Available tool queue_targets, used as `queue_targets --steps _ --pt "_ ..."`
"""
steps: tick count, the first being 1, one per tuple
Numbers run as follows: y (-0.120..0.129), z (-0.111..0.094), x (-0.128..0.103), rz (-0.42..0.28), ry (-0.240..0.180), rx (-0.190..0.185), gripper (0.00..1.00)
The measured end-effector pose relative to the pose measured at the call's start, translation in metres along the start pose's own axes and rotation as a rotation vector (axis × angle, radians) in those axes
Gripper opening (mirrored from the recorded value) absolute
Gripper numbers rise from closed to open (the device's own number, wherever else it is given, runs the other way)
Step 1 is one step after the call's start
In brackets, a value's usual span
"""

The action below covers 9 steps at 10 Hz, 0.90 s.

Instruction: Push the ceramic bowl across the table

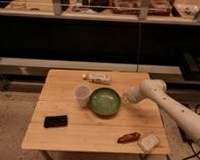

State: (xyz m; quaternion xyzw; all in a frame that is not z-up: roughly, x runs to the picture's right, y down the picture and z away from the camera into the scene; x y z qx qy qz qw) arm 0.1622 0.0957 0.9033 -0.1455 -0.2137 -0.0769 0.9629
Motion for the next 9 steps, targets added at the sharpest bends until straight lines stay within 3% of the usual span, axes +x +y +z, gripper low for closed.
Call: queue_targets --steps 4,9 --pt "0.01 0.017 -0.04 -0.058 0.001 -0.048 0.0" --pt "-0.001 0.047 -0.074 -0.061 0.012 -0.075 0.0"
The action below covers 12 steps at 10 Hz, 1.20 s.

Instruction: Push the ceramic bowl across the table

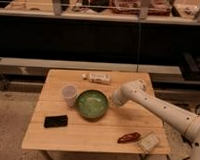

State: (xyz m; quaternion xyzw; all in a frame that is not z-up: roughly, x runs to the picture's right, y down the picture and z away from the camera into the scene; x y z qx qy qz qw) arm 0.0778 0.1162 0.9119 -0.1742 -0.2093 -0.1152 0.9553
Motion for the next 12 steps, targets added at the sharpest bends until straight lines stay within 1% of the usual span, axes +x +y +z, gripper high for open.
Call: queue_targets --steps 1,3,4,5,6,8,10,11,12 --pt "-0.005 0.006 -0.007 0.006 0.003 -0.005 0.0" --pt "-0.013 0.01 -0.02 0.006 0.004 -0.009 0.0" --pt "-0.018 0.009 -0.031 0.001 0.005 -0.012 0.0" --pt "-0.023 0.006 -0.047 -0.011 0.014 -0.023 0.0" --pt "-0.025 0.003 -0.055 -0.02 0.026 -0.033 0.0" --pt "-0.022 -0.001 -0.077 -0.065 0.078 -0.07 0.0" --pt "-0.009 0.004 -0.096 -0.097 0.12 -0.126 0.0" --pt "-0.002 0.008 -0.11 -0.109 0.126 -0.156 0.0" --pt "0.0 0.01 -0.119 -0.11 0.121 -0.171 0.0"
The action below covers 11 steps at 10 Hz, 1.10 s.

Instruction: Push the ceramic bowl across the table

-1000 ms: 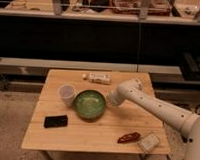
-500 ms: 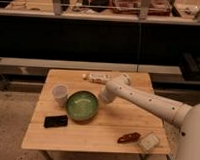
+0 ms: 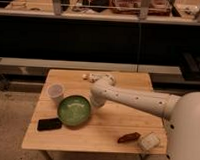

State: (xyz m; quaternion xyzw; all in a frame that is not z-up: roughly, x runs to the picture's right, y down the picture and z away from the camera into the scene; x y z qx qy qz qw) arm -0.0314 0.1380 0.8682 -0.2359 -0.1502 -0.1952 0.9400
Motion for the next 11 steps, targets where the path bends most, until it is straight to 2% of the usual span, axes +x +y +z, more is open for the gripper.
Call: queue_targets --steps 3,6,8,9,11 --pt "-0.001 -0.004 -0.035 0.009 -0.054 -0.035 0.0" --pt "0.0 -0.004 -0.039 0.018 -0.066 -0.047 0.02" --pt "0.0 -0.004 -0.039 0.017 -0.066 -0.047 0.19" --pt "0.0 -0.004 -0.039 0.017 -0.067 -0.046 0.31" --pt "0.0 -0.004 -0.039 0.017 -0.067 -0.047 0.47"
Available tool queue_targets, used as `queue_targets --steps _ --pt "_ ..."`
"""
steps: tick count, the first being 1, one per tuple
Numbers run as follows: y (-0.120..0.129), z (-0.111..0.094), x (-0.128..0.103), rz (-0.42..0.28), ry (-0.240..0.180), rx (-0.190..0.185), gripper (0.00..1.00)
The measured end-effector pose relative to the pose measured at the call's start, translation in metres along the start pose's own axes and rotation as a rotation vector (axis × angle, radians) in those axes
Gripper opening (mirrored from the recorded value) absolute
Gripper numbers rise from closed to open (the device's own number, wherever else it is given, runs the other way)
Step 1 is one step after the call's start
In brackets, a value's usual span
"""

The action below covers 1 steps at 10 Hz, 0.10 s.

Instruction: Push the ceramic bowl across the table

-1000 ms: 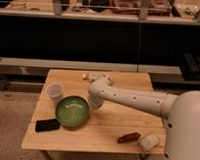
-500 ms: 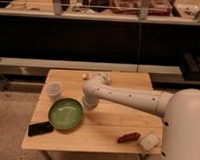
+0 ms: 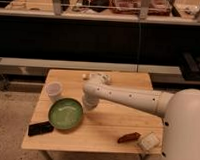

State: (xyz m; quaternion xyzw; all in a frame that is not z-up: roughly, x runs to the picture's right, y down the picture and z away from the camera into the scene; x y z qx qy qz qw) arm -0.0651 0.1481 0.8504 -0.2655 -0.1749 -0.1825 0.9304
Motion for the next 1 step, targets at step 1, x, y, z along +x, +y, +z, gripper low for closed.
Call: queue_targets --steps 1 --pt "0.0 -0.0002 0.0002 0.0 0.0 0.0 0.58"
